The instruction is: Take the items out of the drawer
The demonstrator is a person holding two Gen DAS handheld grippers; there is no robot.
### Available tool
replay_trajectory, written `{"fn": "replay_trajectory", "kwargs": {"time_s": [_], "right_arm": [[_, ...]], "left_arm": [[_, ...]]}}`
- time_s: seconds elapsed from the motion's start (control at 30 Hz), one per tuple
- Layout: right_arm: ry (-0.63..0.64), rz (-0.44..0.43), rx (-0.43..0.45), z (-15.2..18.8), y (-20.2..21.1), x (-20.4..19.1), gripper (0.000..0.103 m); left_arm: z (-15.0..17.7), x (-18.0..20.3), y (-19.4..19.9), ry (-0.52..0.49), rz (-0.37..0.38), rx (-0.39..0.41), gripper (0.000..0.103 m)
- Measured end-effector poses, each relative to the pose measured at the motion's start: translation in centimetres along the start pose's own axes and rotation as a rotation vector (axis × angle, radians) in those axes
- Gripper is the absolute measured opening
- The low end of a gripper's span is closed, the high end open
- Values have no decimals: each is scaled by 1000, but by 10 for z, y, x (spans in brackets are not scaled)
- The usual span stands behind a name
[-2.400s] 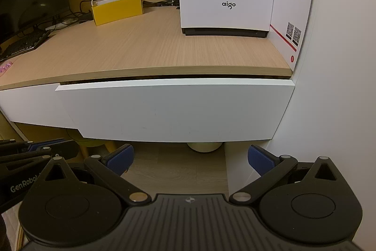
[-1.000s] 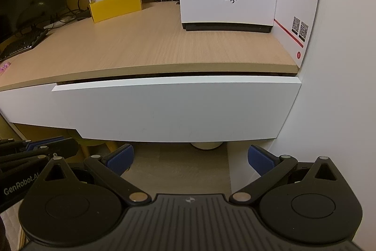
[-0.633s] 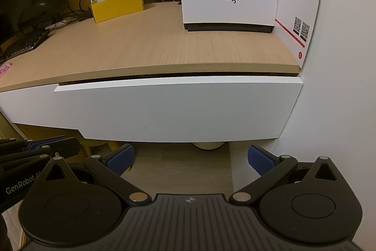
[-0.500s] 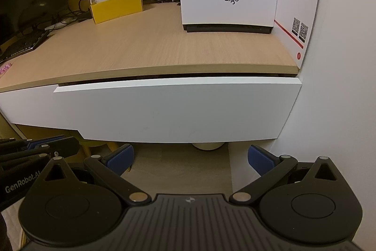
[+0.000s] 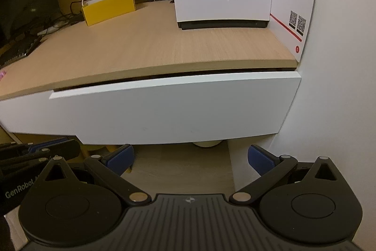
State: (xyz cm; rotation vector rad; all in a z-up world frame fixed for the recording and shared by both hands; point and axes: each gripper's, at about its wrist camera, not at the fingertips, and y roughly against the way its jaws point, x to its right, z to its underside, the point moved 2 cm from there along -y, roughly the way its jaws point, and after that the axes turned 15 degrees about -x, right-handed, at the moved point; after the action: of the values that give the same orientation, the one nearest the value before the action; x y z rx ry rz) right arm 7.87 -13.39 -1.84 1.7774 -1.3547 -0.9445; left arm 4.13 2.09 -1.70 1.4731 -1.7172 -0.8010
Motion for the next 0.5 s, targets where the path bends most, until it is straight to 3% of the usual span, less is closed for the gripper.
{"fn": "replay_trajectory", "kwargs": {"time_s": [0.2,0.3,0.5], "right_arm": [[-65,-7,33,-15,5,-6,103],[-63,1,82,-23,12,-10,103],[-13,39,102,-33,10,-16,103]], "left_arm": [[-14,-41,11,37,-17,55,16],[-22,-73,11,74,-64,93,16],[-46,-125,-2,210,-92,67,18]]}}
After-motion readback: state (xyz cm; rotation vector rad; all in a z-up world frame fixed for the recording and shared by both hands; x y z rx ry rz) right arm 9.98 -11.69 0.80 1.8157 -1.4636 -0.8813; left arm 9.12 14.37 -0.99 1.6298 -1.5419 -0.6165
